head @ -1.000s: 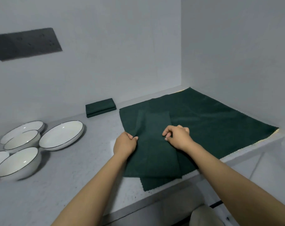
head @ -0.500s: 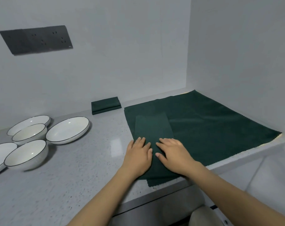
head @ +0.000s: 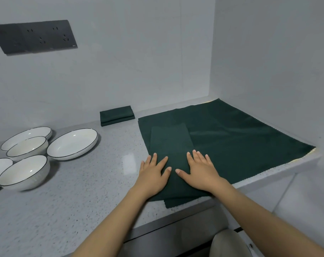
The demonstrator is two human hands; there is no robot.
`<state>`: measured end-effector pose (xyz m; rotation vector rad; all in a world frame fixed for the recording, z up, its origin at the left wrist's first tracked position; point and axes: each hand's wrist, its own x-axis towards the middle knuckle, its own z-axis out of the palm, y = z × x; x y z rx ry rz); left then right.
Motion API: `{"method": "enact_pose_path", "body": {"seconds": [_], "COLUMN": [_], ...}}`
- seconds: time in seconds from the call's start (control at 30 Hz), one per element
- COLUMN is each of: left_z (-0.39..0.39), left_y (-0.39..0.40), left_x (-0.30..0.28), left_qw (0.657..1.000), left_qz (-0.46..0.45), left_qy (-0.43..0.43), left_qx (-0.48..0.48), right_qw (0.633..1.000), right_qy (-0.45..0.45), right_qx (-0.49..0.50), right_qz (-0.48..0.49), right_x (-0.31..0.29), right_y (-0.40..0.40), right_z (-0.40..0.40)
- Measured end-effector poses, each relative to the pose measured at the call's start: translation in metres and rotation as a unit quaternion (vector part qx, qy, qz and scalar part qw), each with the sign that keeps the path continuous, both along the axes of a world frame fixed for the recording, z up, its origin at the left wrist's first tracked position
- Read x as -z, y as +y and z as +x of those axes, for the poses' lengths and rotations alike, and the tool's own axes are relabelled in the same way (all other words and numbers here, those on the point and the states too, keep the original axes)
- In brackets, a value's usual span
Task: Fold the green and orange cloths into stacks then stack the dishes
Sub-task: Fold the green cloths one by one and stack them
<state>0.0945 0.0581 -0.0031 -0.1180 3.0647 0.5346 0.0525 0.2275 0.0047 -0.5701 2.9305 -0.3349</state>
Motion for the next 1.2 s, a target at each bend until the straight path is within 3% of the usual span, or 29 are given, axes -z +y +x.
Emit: {"method": "enact_pose_path", "body": {"seconds": [0.13, 0.23, 0.3, 0.43, 0.63, 0.83, 1.0, 1.2], "left_z": [-0.008, -0.026, -0.041, -0.061, -0.071, -0.09, -0.091, -0.079], "left_y": [-0.004, -0.002, -0.001, -0.004, -0.013, -0.023, -0.024, -0.032], "left_x": [-0.02, -0.034, -0.034, -0.025, -0.013, -0.005, -0.006, -0.006], "left_qw": [0.967, 0.936, 0.926, 0.92, 0.93, 0.914, 0.895, 0.792], "left_qz": [0.141, 0.273, 0.304, 0.289, 0.217, 0.241, 0.292, 0.52], "left_qy": [0.198, 0.165, 0.133, 0.12, 0.145, 0.122, 0.115, 0.125], "left_qx": [-0.08, -0.15, -0.182, -0.236, -0.259, -0.303, -0.318, -0.296], "right_qw": [0.983, 0.941, 0.917, 0.908, 0.929, 0.926, 0.882, 0.78], "right_qy": [0.068, 0.012, -0.051, -0.098, -0.003, -0.057, -0.099, -0.167], "right_qx": [0.038, 0.101, 0.144, 0.194, 0.197, 0.235, 0.27, 0.235], "right_qz": [-0.168, -0.322, -0.369, -0.357, -0.314, -0.29, -0.374, -0.556], "right_x": [-0.022, -0.037, -0.04, -0.025, -0.008, -0.011, -0.008, -0.011], "right_y": [0.005, -0.002, -0.008, -0.012, -0.014, -0.019, -0.019, -0.007], "right_z": [-0.018, -0.036, -0.047, -0.064, -0.078, -0.092, -0.097, -0.088]}}
